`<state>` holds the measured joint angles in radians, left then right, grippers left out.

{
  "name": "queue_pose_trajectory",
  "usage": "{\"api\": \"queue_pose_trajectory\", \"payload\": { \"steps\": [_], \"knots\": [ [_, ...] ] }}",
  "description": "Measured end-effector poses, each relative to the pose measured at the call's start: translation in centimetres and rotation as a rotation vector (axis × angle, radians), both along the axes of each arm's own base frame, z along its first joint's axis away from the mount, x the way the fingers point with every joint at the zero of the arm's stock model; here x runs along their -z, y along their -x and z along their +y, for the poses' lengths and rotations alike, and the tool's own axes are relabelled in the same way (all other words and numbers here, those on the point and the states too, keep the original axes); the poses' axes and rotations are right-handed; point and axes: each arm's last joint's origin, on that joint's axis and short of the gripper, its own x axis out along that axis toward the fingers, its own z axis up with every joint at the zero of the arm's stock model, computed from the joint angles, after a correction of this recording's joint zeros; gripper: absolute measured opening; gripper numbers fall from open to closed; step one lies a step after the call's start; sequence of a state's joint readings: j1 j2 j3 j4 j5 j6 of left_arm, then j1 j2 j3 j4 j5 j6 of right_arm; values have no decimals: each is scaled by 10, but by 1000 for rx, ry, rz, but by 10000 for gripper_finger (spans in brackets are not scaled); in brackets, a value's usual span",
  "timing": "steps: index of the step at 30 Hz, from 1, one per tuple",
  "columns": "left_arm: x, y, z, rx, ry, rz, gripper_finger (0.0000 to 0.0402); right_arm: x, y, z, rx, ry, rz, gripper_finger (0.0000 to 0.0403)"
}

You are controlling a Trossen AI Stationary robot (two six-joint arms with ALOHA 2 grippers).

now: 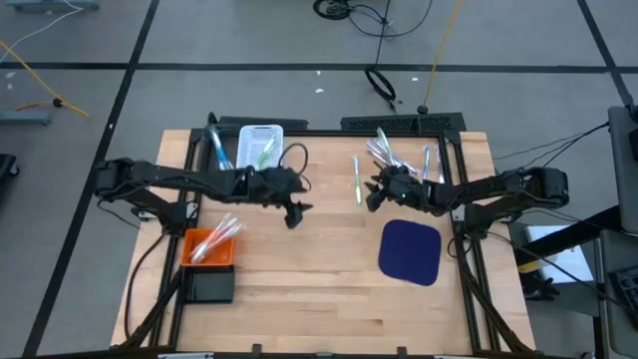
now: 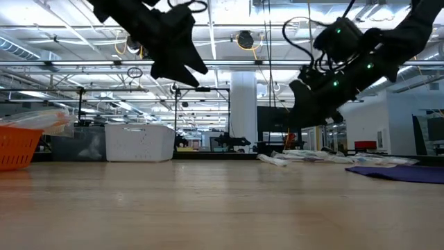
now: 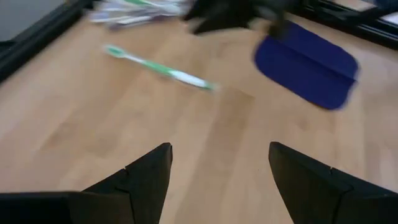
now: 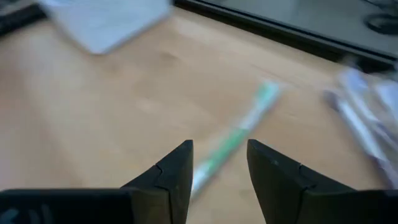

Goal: Pick & Place Toothbrushes
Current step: Put the green toothbrush into the white bin

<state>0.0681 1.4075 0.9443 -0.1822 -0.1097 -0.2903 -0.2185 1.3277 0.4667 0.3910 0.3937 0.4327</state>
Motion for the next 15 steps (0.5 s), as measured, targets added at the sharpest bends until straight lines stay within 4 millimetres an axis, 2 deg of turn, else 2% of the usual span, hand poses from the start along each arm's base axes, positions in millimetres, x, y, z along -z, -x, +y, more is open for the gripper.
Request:
{"api": "queue_pose_trajectory", "payload": {
  "steps": [7,15],
  "knots": [
    [0,0,-31,15,-76,1,271,5,13,-28,148,-46,43,141],
    [-1,1,-51,28,-113,-13,271,7,24,-48,232,-111,24,141]
  ]
}}
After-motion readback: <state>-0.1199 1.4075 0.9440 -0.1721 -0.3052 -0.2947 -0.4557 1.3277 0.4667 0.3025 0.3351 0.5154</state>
